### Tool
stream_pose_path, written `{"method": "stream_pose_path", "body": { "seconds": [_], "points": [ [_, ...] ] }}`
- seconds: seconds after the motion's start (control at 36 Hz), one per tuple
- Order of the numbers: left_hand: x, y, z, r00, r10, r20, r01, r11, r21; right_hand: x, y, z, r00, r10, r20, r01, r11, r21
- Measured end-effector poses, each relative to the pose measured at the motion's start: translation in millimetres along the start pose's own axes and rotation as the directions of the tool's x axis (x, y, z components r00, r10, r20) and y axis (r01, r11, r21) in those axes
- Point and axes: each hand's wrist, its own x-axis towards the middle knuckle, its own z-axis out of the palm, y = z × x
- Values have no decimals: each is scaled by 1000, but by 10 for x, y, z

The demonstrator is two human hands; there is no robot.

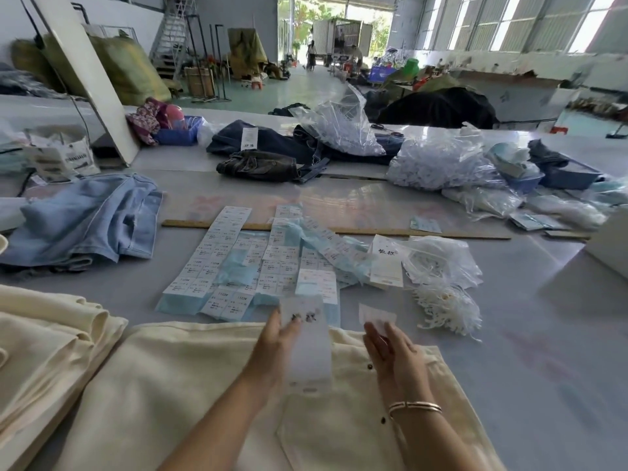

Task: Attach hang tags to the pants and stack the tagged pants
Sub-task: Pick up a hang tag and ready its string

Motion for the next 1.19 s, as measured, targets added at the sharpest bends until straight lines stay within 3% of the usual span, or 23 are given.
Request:
{"method": "stream_pose_path", "body": {
  "seconds": [0.08, 0.14, 0.17, 0.22, 0.25, 0.28, 0.33, 0.47, 0.58, 0.78, 1.03, 1.19],
  "points": [
    [-216, -79, 172, 991, -125, 51, 130, 985, -114, -72, 58, -115, 994, -102, 33, 104, 992, -66],
    [-292, -151, 235, 979, -203, 27, 205, 967, -149, -131, 79, -147, 973, -195, 123, 220, 946, -240],
    [-307, -180, 247, 973, -230, 5, 228, 962, -151, -161, 84, -159, 938, -282, 203, 341, 861, -377],
    [-282, -225, 242, 965, -257, -58, 244, 956, -164, -204, 102, -171, 750, -471, 464, 658, 469, -589],
    [-265, -236, 235, 964, -253, -88, 238, 959, -153, -229, 128, -176, 632, -492, 598, 764, 270, -586],
    [-259, -233, 230, 964, -241, -108, 227, 965, -129, -264, 168, -177, 542, -466, 699, 825, 139, -548],
    [-248, -224, 234, 971, -210, -114, 201, 976, -87, -340, 256, -164, 460, -392, 797, 870, 23, -492],
    [-228, -263, 207, 972, -189, -142, 182, 981, -62, -400, 366, -175, 353, -306, 884, 891, -178, -417],
    [-254, -323, 225, 977, -149, -153, 139, 987, -78, -416, 350, -148, 265, -345, 900, 891, -271, -366],
    [-223, -319, 236, 978, -101, -183, 88, 993, -76, -443, 399, -145, 257, -287, 923, 864, -361, -352],
    [-242, -323, 256, 979, -86, -185, 60, 988, -141, -426, 418, -169, 276, -181, 944, 840, -431, -328],
    [-267, -328, 230, 991, -87, -98, 73, 988, -138, -434, 417, -178, 340, -145, 929, 825, -428, -369]
  ]
}}
